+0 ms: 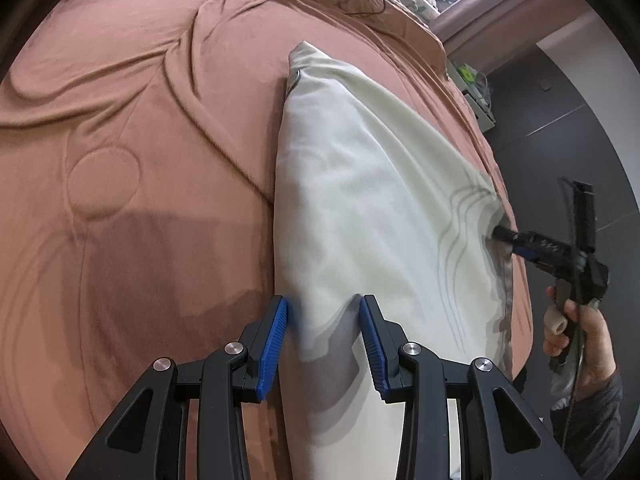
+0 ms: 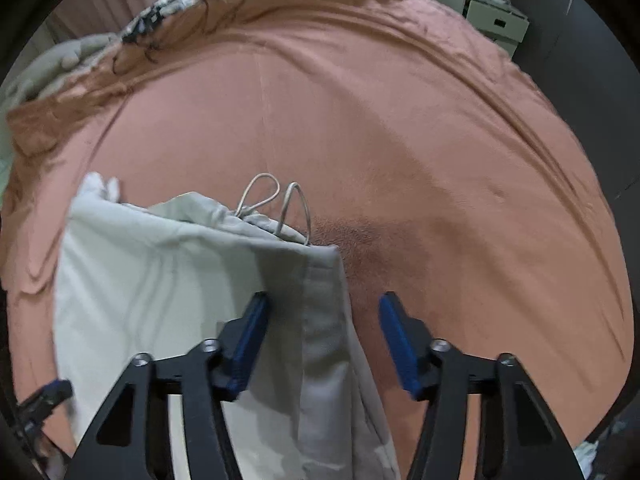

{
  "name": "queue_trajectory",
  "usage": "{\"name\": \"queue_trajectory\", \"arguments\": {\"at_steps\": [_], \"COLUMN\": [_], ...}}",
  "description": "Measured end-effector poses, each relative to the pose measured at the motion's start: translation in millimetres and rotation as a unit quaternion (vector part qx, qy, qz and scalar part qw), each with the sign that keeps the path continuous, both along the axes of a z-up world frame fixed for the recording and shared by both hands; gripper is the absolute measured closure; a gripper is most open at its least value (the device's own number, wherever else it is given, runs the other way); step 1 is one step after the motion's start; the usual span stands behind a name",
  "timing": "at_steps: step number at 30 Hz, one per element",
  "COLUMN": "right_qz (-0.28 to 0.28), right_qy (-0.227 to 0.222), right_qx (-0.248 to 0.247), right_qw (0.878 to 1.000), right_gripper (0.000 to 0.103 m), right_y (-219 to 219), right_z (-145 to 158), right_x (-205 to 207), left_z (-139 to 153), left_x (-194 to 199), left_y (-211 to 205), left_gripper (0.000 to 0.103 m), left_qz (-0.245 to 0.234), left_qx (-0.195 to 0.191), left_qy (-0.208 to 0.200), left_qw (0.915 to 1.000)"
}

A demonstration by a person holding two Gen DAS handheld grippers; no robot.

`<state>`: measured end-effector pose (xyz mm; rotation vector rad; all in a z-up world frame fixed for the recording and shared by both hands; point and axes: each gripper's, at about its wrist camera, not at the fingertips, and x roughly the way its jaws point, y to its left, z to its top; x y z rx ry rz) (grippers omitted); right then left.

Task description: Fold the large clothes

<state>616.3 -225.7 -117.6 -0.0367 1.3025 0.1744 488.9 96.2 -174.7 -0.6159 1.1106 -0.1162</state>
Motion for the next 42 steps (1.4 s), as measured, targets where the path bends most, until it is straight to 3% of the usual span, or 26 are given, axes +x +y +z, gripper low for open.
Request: {"name": "queue_trajectory", "arguments": {"at_steps": [4, 9, 16, 27, 33, 42], "right_qz": [0.006, -0.004, -0.034, 0.005, 0.023, 0.010], "right_qy": [0.011, 0.018, 0.006, 0.025, 0.018, 0.019], "right_qx": [-0.010, 0.020, 0.054, 0.112, 0.147, 0.209], "right_qw": [1.000, 1.000, 0.998, 0.993, 0.989, 0.978], "right_gripper": [0.053, 0.050, 0.047, 0.047, 0.053, 0.053], "right_y": [1.4, -8.5, -39.1, -80.0, -96.2, -120.3], "right_z": [-19.2, -31.2, -21.7, -13.5, -7.6, -2.1], "right_x": [11.7, 16.3, 0.9, -69.2, -121.4, -188.9], "left_z": [-1.0, -2.2, 0.9, 3.3, 5.7, 7.9], "left_x": [9.2, 16.2, 8.0, -1.0, -14.2, -39.6], "left_y": [3.5, 4.7, 5.9, -4.9, -12.9, -32.8], "left_gripper": [0.064, 0.064, 0.064, 0.064, 0.064, 0.064], "left_qz": [0.004, 0.011, 0.017, 0.010, -0.001, -0.009], "left_qx": [0.000, -0.002, -0.004, 0.013, 0.019, 0.043], "left_qy": [-0.001, -0.004, -0.010, -0.005, 0.000, -0.001], "left_qw": [1.0000, 0.9999, 0.9998, 0.9999, 0.9998, 0.9990]}}
